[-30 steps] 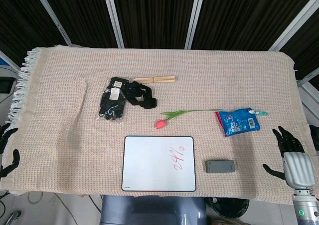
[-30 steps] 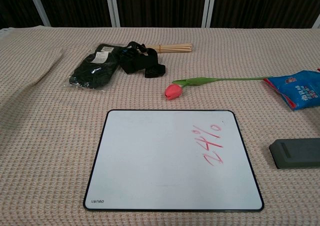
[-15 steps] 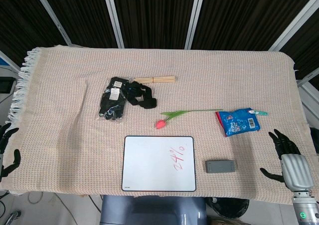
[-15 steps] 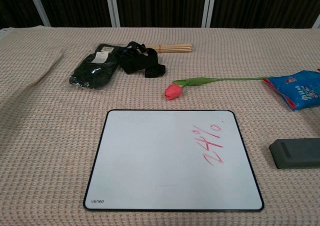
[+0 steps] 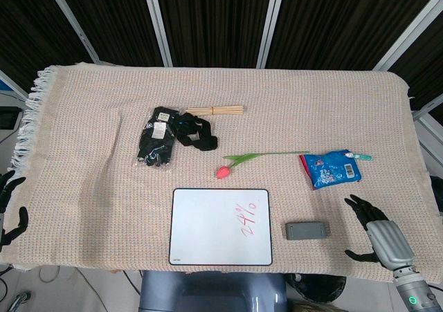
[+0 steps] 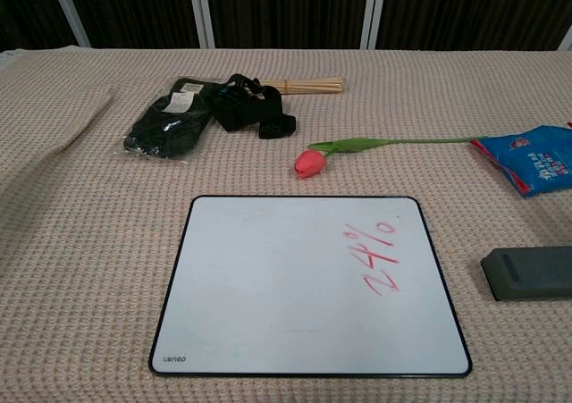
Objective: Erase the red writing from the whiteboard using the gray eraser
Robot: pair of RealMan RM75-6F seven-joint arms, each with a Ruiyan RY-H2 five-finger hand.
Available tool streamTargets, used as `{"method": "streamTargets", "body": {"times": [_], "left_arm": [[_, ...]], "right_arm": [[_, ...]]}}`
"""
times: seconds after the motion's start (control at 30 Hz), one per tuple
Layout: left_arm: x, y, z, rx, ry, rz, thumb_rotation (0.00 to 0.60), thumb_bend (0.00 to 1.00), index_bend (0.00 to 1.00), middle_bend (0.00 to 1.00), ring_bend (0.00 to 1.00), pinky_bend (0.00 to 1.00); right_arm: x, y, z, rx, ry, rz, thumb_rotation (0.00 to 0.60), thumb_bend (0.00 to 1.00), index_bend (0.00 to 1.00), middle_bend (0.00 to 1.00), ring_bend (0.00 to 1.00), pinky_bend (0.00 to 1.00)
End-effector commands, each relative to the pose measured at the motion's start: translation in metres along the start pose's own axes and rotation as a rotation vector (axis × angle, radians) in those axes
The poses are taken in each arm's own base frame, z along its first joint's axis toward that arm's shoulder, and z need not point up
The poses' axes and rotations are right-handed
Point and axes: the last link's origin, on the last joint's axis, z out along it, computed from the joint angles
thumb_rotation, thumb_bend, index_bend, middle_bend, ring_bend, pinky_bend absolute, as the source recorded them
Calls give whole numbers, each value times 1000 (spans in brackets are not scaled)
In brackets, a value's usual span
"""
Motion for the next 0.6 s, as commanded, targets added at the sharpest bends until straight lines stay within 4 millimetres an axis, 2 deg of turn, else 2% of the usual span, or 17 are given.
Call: {"method": "streamTargets", "body": {"times": [0.03, 0.33, 0.6], "left_arm": [[0, 0, 0, 0, -1, 0, 600, 558, 170, 48, 26, 94], [0, -1, 0, 3, -4, 2, 600, 558, 170, 48, 26, 94], [0, -1, 0, 3, -7, 5, 600, 558, 170, 48, 26, 94]], "right_arm": [[-10, -8, 7, 28, -27, -7, 600, 110, 0, 127, 143, 156], [-36, -26, 23, 67, -62, -13, 600, 121, 64, 168, 177, 155], [-51, -29, 36, 74, -78, -34, 600, 190, 155, 231, 245, 157]]}}
